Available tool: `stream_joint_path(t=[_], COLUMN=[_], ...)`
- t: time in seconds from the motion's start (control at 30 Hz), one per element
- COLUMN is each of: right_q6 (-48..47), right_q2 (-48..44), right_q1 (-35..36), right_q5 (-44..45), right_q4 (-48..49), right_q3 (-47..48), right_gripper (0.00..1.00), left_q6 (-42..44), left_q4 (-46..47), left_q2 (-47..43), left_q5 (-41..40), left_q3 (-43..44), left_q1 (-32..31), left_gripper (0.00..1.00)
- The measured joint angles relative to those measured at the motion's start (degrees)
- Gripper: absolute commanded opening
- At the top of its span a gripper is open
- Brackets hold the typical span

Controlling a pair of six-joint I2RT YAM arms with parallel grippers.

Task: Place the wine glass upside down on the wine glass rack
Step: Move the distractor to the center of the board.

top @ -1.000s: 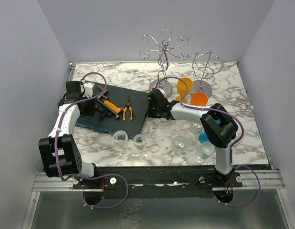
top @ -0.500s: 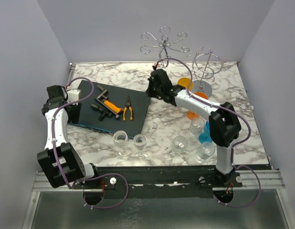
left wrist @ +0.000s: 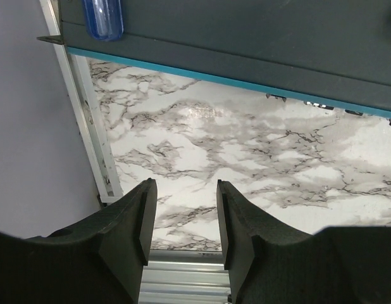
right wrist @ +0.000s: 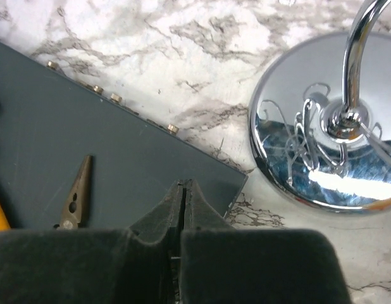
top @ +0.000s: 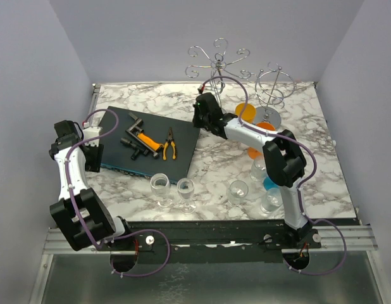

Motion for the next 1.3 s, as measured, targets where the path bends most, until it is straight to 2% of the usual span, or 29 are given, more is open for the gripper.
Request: stream_joint_path(t=[0.23,0.47,0.7,0.83,0.93,1.13,1.3], right_q6=[1.46,2.45,2.86,2.91,2.91,2.86,2.43], right_q2=[0.33,0.85,1.73,1.73,1.73,1.60,1.57], right_q1=[0.28,1.20,2.97,3.52,3.85,4.13,4.13], right_q5=[0.02,0.31,1.09,1.84,2.10,2.80,3.76], right_q4=[1.81,4.46,6.12,8.02,8.59,9.09,9.25], right_q3=[-3.19,-3.19,-3.87,-5.40,-6.69,-7.02,-7.02], right_gripper=[0.05,0.14,0.16,0.16,0.16,0.15,0.15], left_q6=[-0.26,-5.55,-11.28,-12.96,-13.49,-14.16,-13.46], left_q4=[-0.28,5.46,11.47,12.96,13.14,13.35,14.38], left_q2=[0.35,4.39,16.46,21.81,23.74,26.88,26.91], left_q5=[0.90,0.42,1.05,2.05,2.89,5.44,7.56], left_q3=[0.15,4.37,13.25,15.47,15.52,15.65,14.58], left_q1=[0.57,1.55,1.64,1.44,1.20,0.87,-0.07], left_gripper=[0.49,0.60,0.62,0.61,0.56,0.29,0.16])
